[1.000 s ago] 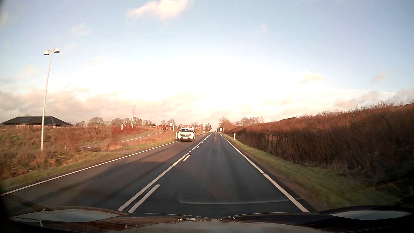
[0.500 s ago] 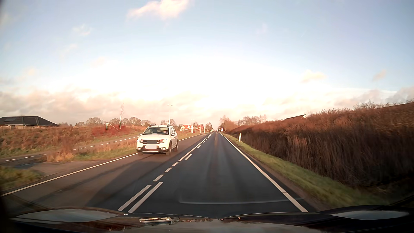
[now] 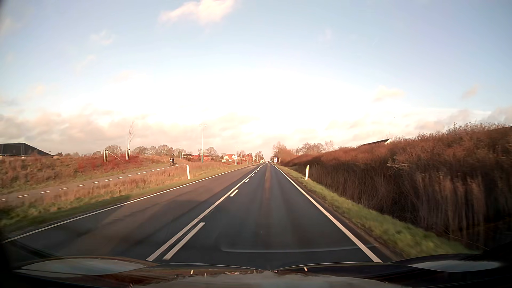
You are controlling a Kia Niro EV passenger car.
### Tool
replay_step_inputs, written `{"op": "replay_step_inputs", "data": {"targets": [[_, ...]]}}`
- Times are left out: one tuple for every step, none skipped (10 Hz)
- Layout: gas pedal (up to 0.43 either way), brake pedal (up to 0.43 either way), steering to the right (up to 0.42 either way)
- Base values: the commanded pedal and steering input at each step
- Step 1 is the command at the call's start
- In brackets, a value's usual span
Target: Follow the waypoints while adhering to traffic rules and regulations
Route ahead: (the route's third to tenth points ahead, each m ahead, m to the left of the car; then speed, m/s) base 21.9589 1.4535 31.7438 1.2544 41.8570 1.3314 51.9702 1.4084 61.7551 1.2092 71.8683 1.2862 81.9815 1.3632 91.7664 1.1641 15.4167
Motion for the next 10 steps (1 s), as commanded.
{"op": "replay_step_inputs", "data": {"targets": [[0.189,0.0,0.001],[0.189,0.0,0.001],[0.189,0.0,0.001],[0.189,0.0,0.001],[0.177,0.0,0.001],[0.169,0.0,0.001],[0.169,0.0,0.001],[0.169,0.0,0.001],[0.169,0.0,0.001],[0.169,0.0,0.001]]}}
